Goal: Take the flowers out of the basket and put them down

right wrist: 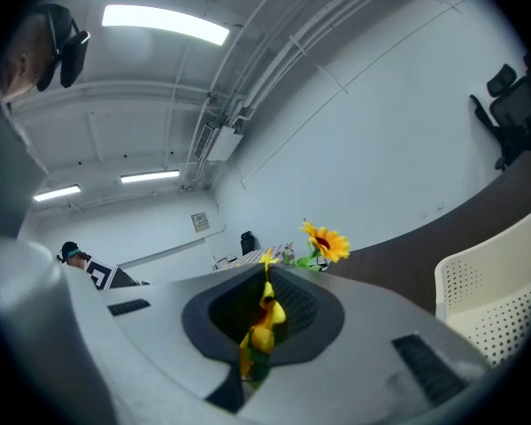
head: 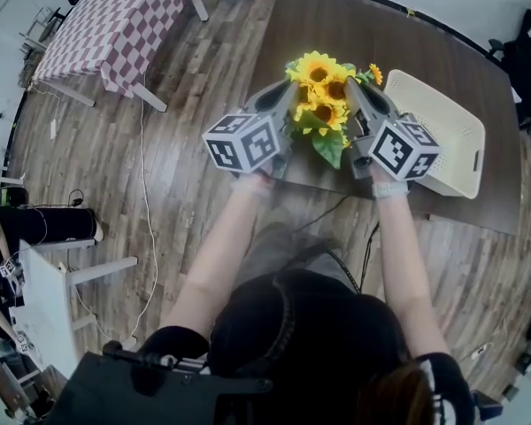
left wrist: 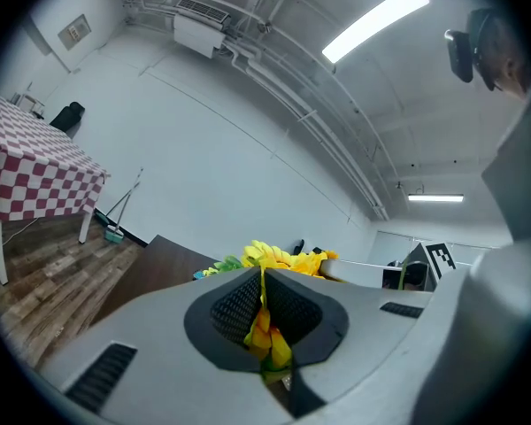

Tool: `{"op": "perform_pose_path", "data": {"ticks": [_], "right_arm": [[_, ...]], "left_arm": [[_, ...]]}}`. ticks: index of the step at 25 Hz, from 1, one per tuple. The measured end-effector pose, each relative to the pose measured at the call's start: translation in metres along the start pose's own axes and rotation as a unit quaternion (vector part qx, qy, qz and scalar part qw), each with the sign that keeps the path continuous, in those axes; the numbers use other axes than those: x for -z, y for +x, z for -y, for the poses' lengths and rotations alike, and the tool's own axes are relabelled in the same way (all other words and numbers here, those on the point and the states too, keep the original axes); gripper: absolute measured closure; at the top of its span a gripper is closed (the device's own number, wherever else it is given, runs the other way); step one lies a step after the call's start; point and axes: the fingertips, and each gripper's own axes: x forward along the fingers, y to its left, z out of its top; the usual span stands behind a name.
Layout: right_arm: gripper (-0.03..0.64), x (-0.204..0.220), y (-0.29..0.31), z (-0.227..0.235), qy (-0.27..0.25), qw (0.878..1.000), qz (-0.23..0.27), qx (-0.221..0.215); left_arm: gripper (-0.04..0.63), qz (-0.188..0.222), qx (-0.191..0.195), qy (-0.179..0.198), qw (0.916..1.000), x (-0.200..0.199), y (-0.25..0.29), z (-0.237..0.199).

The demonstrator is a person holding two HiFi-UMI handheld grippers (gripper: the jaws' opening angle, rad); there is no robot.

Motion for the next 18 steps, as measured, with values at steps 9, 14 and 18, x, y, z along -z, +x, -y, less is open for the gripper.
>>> {"op": "perform_pose_path", "data": {"ticks": [9, 14, 18], "right_arm": [[0.614, 0.023, 0.005, 0.003, 0.009, 1.0, -0.011, 0.014], [0.614, 0.039, 0.004, 0.004, 0.014, 1.0, -0.016, 0.023], [0.614, 0.052, 0.006, 0.004, 0.018, 0.999, -0.02, 0.029]], "left_arm": [[0.583, -0.02, 0.003, -0.013, 0.9997, 0.018, -0.002, -0.017], [0.583, -0.029, 0.005, -0.021, 0.9993, 0.031, -0.005, -0.025], [0.584, -0.037, 0.006, -0.023, 0.999, 0.039, -0.008, -0.034]]}}
